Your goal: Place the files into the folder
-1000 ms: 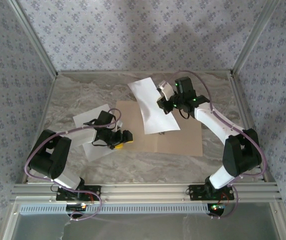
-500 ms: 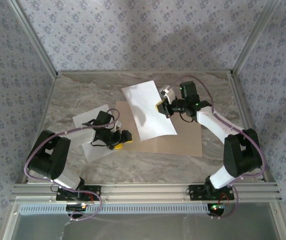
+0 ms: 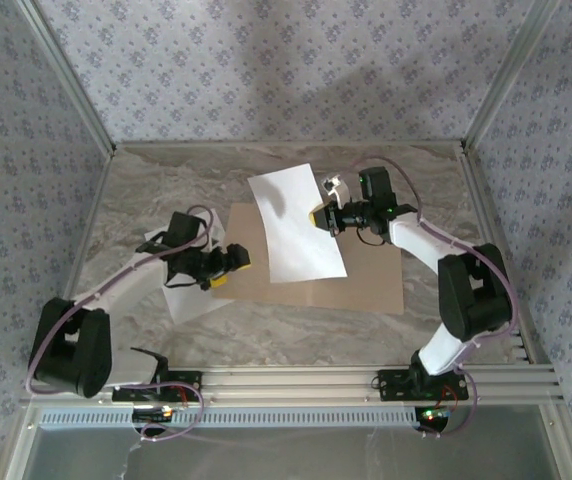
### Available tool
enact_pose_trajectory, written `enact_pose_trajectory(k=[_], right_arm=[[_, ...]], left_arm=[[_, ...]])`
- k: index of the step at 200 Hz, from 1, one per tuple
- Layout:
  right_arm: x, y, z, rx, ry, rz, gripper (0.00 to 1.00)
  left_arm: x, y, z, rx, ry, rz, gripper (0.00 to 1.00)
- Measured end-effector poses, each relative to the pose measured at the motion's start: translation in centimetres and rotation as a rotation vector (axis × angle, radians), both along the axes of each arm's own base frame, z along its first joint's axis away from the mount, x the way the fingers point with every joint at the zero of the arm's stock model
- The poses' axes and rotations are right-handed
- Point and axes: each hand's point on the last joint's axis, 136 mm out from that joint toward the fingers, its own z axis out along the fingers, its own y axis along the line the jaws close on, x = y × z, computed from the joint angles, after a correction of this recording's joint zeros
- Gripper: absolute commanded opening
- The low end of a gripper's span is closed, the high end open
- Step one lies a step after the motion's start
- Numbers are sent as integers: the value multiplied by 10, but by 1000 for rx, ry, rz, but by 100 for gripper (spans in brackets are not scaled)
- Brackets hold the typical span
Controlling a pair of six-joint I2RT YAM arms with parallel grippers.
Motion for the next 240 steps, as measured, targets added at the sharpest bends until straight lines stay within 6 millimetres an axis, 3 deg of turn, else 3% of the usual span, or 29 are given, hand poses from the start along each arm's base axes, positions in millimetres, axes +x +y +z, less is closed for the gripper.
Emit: enact_pose_trajectory(k=[34,72,132,240], right_arm=[[-1,4,-22,16,96,3,0],[1,11,-23,48,116,6,0],[8,18,-38,83,183,-16,0],[16,43,-40,157,222,-13,0]], left_arm=[[8,23,10,22,-21,77,90],[10,39,6,34,-4,121,91],[6,45,-3,41,19,131,90],[-1,46,-12,37,47,133,90]])
